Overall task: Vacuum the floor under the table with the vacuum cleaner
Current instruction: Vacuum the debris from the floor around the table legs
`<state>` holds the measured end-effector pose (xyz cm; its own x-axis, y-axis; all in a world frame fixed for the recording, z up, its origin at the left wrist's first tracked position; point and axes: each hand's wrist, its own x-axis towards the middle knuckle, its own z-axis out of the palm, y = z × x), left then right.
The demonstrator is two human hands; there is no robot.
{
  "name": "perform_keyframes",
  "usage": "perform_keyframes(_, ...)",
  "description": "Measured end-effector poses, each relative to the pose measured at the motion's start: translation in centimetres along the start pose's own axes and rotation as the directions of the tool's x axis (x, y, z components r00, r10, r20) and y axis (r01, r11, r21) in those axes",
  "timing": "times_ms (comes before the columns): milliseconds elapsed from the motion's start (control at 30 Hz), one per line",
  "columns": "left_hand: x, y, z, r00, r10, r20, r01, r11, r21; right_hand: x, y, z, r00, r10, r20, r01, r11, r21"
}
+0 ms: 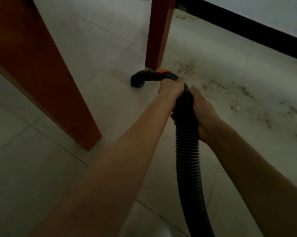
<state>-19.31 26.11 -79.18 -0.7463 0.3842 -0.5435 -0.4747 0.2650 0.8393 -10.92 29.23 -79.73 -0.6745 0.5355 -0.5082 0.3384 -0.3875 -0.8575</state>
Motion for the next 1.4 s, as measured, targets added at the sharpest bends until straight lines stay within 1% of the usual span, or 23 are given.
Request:
perform_keyframes(200, -0.8, 0.4, 1.5, 0.996, -0.025, 0.087, 0.025, 1.0, -0.001, -1.4, -0.6, -0.9, 0.992, -0.031, -0.122, 0.032, 0.999, 0.01)
perform_keyframes(367, -0.5, 0.4, 1.6, 0.991, -0.024, 0.13, 0.024, 1.0, 0.003, -1.7, -0.7, -0.6, 0.979, -0.053, -0.199, 0.049, 0.998, -0.024)
perform_keyframes(500, -0.2, 0.2, 1.4, 0.99, -0.008, 0.143, 0.013, 0.999, -0.032, -1.6, -0.6, -0.5, 0.975, -0.072, -0.209, 0.061, 0.997, -0.055)
perform_keyframes(600, 0.3, -0.2, 1.3, 0.984, 0.0, 0.178, 0.019, 0.995, -0.103, -1.3, -0.3, -0.3, 0.972, -0.08, -0.221, 0.064, 0.995, -0.076)
perform_keyframes(633, 0.3, -0.4, 1.2, 0.985, 0.002, 0.17, 0.018, 0.993, -0.115, -1.3, -0.2, -0.3, 0.973, -0.076, -0.217, 0.062, 0.996, -0.07)
perform_keyframes(667, 0.5, -0.4, 1.1, 0.987, 0.011, 0.158, 0.006, 0.994, -0.106, -1.2, -0.1, -0.3, 0.976, -0.071, -0.205, 0.061, 0.997, -0.055)
perform_keyframes(733, 0.9, -0.6, 1.2, 0.991, 0.029, 0.127, -0.025, 0.999, -0.037, -1.1, 0.0, -0.4, 0.986, -0.054, -0.155, 0.052, 0.998, -0.017)
perform_keyframes(800, 1.2, -0.8, 1.5, 0.994, 0.047, 0.095, -0.049, 0.998, 0.025, -1.0, 0.1, -0.7, 0.993, -0.043, -0.114, 0.041, 0.999, -0.021)
perform_keyframes(867, 1.5, -1.2, 1.5, 0.993, 0.096, 0.075, -0.098, 0.995, 0.032, -0.9, 0.3, -0.9, 0.992, -0.048, -0.113, 0.042, 0.998, -0.056)
perform_keyframes(933, 1.8, -1.8, 1.4, 0.989, 0.131, 0.07, -0.132, 0.991, 0.005, -0.7, 0.6, -0.9, 0.991, -0.059, -0.122, 0.047, 0.994, -0.094)
perform_keyframes(1100, 2.4, -2.4, 1.2, 0.988, 0.097, 0.118, -0.084, 0.99, -0.111, -0.5, 1.1, -0.6, 0.985, -0.091, -0.146, 0.069, 0.986, -0.149)
perform_keyframes(1267, 3.2, -2.2, 1.0, 0.987, 0.067, 0.144, -0.05, 0.992, -0.116, 0.2, 1.1, -0.2, 0.984, -0.097, -0.15, 0.077, 0.988, -0.137)
perform_keyframes(1400, 4.2, -1.8, 0.8, 0.988, 0.038, 0.147, -0.022, 0.994, -0.107, 1.5, 1.3, 0.4, 0.981, -0.112, -0.157, 0.081, 0.978, -0.19)
